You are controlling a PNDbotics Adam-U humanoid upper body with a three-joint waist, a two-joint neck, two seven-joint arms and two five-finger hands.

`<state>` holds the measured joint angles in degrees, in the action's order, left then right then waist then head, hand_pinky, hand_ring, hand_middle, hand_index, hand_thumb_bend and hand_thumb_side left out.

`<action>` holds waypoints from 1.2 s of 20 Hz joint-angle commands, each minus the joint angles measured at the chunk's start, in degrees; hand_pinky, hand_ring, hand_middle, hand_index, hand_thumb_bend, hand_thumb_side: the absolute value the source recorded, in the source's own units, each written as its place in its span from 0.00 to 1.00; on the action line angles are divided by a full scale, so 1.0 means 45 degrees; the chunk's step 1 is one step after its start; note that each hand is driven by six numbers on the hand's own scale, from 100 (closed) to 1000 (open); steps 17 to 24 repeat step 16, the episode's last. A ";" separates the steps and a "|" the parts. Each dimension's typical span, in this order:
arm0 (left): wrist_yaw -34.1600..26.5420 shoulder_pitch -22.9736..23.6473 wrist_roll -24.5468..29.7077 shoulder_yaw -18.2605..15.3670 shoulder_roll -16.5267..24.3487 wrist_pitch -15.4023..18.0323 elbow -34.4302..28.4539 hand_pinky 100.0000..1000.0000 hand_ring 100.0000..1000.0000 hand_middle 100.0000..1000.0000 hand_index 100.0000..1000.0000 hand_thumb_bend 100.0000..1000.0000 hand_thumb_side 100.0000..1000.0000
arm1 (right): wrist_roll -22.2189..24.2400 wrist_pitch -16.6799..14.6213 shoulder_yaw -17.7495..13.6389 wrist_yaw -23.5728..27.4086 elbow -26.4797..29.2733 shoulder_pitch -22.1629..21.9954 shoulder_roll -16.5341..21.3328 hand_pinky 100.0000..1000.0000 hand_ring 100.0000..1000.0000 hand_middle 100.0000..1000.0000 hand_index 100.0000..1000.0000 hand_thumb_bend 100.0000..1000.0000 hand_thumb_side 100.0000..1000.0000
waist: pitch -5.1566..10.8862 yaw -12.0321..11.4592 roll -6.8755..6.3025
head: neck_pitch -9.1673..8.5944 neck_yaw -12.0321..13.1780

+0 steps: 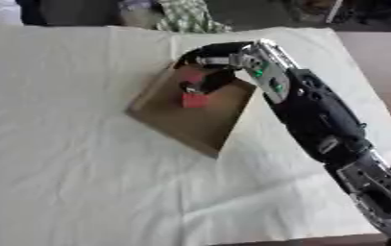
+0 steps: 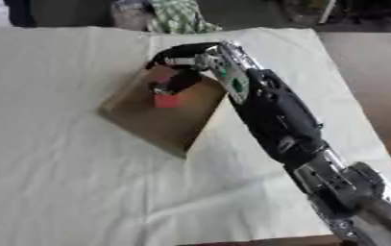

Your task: Pick up objects on the table and place them in the box.

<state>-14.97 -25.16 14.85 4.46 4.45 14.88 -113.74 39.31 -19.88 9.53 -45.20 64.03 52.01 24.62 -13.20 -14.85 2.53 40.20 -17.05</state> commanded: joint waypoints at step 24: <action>0.0190 -0.0016 -0.0226 -0.0190 0.0375 0.0128 -0.0189 0.54 0.84 0.75 0.72 0.00 0.61 | -0.1195 -0.0275 -0.1212 0.3422 0.5463 -0.2738 0.4459 0.97 0.96 0.91 0.95 0.00 0.91 | 0.0415 0.0566 -0.0077 | 0.0190 0.1311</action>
